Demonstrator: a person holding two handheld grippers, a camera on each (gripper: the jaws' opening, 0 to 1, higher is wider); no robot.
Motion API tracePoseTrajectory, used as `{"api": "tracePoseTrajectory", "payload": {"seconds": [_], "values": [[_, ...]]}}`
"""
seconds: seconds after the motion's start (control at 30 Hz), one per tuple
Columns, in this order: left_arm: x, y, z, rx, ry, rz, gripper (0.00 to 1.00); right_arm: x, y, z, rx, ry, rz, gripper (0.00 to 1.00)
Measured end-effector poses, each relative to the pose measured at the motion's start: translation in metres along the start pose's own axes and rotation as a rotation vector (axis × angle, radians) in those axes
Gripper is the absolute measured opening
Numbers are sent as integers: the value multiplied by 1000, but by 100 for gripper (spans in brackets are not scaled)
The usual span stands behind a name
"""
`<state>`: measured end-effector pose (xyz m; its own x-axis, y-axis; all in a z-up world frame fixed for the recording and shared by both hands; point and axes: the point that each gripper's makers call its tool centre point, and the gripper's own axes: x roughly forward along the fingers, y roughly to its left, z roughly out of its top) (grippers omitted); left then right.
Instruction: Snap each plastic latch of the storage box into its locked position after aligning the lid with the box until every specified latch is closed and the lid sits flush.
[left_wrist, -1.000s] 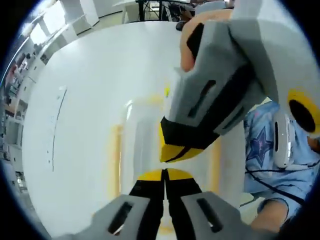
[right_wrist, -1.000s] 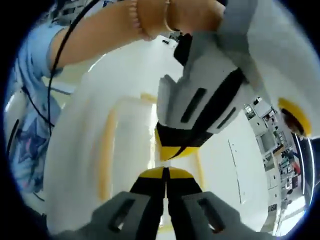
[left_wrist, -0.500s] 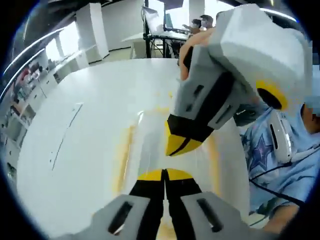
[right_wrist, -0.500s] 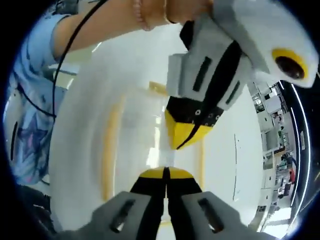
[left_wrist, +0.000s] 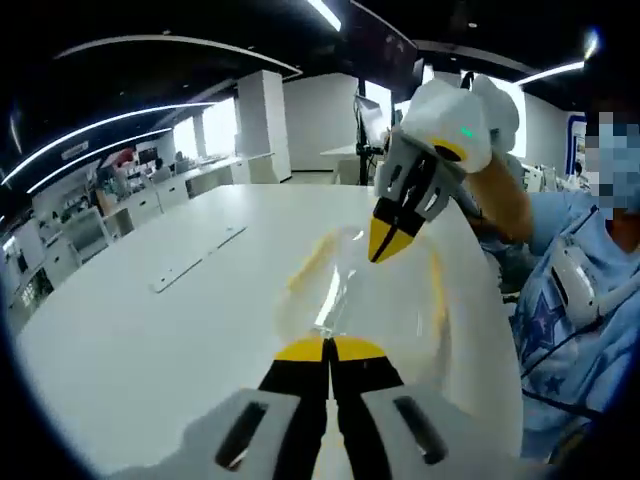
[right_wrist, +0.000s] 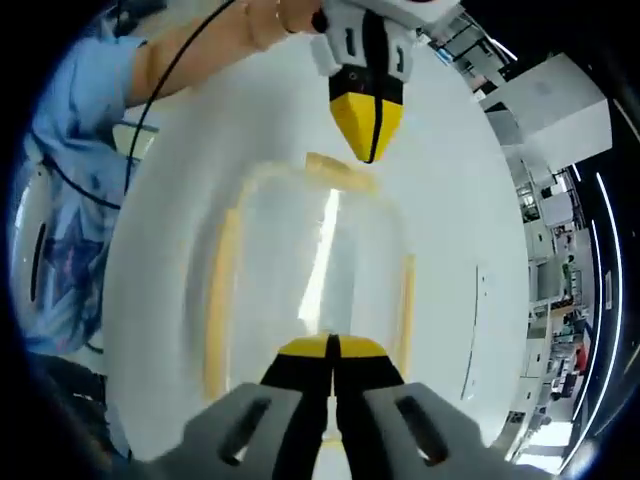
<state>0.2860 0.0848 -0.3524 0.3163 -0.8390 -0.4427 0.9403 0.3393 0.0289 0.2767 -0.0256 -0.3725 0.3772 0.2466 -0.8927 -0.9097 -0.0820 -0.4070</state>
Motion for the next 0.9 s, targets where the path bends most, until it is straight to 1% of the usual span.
{"api": "tracePoseTrajectory", "payload": {"seconds": [0.1, 0.2, 0.33, 0.47, 0.63, 0.7, 0.9], "values": [[5, -4, -6, -6, -22, -14, 0, 0, 2, -1, -5, 7, 1, 0], [9, -5, -8, -4, -43, -21, 0, -1, 3, -2, -2, 4, 7, 0], [8, -7, -10, -18, -84, -23, 0, -1, 6, -3, -3, 5, 17, 0], [7, -7, -13, -24, -108, -32, 0, 0, 8, -3, -12, 28, 40, 0], [11, -4, -15, -20, -115, -42, 0, 1, 9, -4, -20, 73, 77, 0], [13, -4, -14, -18, -120, -47, 0, 1, 9, -5, -19, 81, 90, 0], [17, -7, -15, 9, -121, -51, 0, 1, 10, -7, -3, 74, 107, 0]]}}
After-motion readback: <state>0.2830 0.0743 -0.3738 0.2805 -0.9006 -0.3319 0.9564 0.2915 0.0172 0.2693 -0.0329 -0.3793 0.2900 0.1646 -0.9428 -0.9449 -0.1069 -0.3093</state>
